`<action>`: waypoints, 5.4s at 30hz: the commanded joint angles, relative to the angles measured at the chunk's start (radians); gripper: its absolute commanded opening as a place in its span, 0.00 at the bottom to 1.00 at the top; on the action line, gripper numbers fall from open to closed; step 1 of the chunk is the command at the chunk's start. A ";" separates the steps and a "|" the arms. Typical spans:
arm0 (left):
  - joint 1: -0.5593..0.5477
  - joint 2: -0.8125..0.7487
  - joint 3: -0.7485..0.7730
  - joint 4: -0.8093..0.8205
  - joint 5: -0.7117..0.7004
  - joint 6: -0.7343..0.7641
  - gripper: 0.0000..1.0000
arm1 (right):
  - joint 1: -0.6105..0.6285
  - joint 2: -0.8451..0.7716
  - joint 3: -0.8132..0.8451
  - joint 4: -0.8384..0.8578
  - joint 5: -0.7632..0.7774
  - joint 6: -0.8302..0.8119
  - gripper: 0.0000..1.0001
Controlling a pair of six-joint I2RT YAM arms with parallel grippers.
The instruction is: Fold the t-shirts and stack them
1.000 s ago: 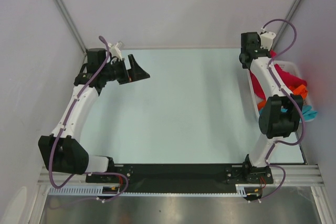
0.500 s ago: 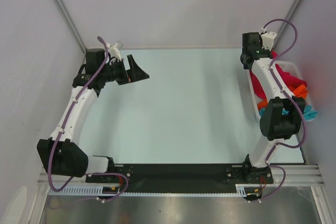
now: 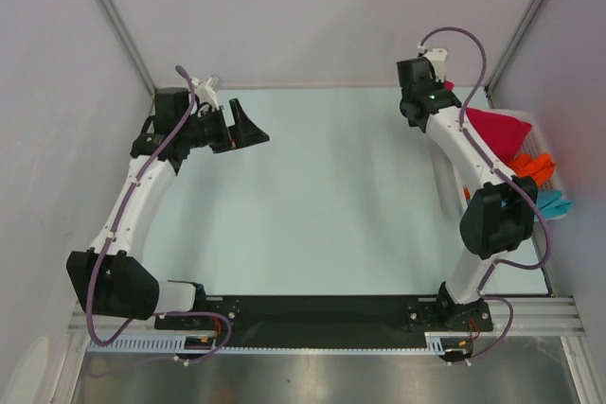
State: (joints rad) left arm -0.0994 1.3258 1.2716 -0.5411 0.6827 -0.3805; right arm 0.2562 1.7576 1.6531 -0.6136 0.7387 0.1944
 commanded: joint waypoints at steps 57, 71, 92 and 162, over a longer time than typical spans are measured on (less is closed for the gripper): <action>-0.022 0.226 -0.205 0.719 0.244 -0.500 1.00 | 0.486 -0.084 -0.139 -0.043 -0.315 0.106 0.51; -0.086 0.731 0.265 0.606 0.101 -0.485 1.00 | 0.499 -0.153 -0.263 -0.066 -0.332 0.185 0.50; -0.169 1.003 0.540 0.225 -0.107 -0.331 1.00 | 0.460 -0.244 -0.322 -0.094 -0.323 0.168 0.49; -0.186 -0.208 0.709 -0.427 -0.473 -0.222 0.00 | 0.460 0.080 -0.118 0.138 -0.489 0.181 0.52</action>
State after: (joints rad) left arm -0.2897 1.1198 1.9568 -1.0119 0.2382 -0.5636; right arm 0.7261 1.7931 1.4544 -0.4858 0.2890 0.3985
